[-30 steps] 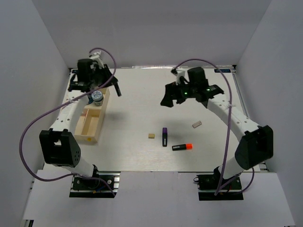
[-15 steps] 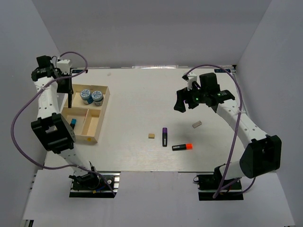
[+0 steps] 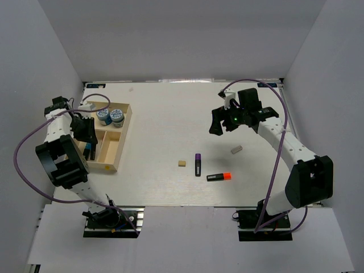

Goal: Sort the stationery into containers
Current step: Place the pen in the storage box, then pick up the pen from the center of the board.

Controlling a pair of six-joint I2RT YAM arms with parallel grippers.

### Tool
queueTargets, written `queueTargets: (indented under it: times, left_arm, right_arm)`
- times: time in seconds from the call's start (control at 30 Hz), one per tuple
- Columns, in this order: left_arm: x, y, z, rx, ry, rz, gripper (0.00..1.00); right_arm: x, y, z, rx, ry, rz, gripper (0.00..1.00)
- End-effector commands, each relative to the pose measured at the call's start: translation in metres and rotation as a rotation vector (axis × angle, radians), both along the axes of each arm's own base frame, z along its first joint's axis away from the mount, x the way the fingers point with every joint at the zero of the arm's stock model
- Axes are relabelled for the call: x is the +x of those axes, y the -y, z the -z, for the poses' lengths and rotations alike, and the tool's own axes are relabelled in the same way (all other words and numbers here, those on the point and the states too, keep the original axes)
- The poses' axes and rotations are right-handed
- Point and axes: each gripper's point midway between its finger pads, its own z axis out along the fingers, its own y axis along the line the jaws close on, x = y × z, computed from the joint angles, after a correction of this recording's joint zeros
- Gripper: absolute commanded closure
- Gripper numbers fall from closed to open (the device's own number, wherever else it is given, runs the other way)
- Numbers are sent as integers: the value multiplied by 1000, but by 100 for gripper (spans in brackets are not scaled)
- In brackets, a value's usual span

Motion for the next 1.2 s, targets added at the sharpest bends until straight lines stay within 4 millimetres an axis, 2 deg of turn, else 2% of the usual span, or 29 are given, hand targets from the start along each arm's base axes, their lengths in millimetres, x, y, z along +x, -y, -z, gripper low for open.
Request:
queueTargets:
  times: [0.0,0.07,0.1,0.13,0.2,0.23,0.27,0.4,0.57,0.63,0.67,0.7,0.73,0.8,0.83,0.9,0.93,1.0,1.03,1.1,1.13,1.17]
  left_arm:
    - [12,5,-19,-3,127,1,88]
    - [11,3,-13,1,114,-5,83]
    - [13,0,-9,10,105,-12,74]
    - [13,-1,-8,12,101,-17,70]
    - [18,-5,-12,29,108,-18,61]
    - [20,-6,-15,31,119,-17,52]
    - [23,-6,-20,29,131,-18,46]
    - [40,2,-63,36,249,-7,44]
    - [53,35,-109,-42,397,8,41]
    - [53,69,-122,-79,434,55,40]
    - [52,85,-122,-99,426,77,40]
    - [49,121,-120,-130,405,150,40]
    - [41,142,-106,-159,356,182,41]
    - [29,184,-94,-178,308,230,41]
    - [17,226,-83,-198,286,307,41]
    - [9,255,-79,-171,302,363,41]
    - [3,279,-75,-155,307,416,41]
    - [-2,298,-70,-135,302,452,41]
    - [-11,318,-71,-148,307,482,41]
    - [-20,339,-71,-181,335,481,39]
    - [-36,360,-71,-216,329,504,38]
    - [-46,368,-64,-227,312,507,37]
  right_arm:
    - [7,1,-7,7,27,7,13]
    - [5,2,-2,1,20,8,12]
    - [5,3,-1,0,19,9,12]
    - [6,3,0,0,19,12,13]
    - [5,3,0,1,18,10,12]
    - [6,4,0,0,19,14,12]
    - [5,3,0,2,17,9,12]
    - [6,5,0,5,19,17,12]
    - [8,14,3,-20,30,74,12]
    - [10,16,4,-19,35,88,11]
    - [9,17,8,-21,26,91,11]
    - [11,19,9,-21,24,105,11]
    - [13,22,12,-29,19,120,11]
    - [20,27,18,-54,4,158,11]
    - [25,33,20,-65,-2,185,11]
    - [33,43,23,-83,-14,238,11]
    - [37,51,24,-93,-12,263,11]
    - [37,55,28,-77,-31,298,11]
    - [37,58,29,-73,-33,308,11]
    - [35,61,33,-64,-45,316,11]
    - [35,63,34,-59,-50,321,11]
    - [36,66,33,-57,-47,329,11]
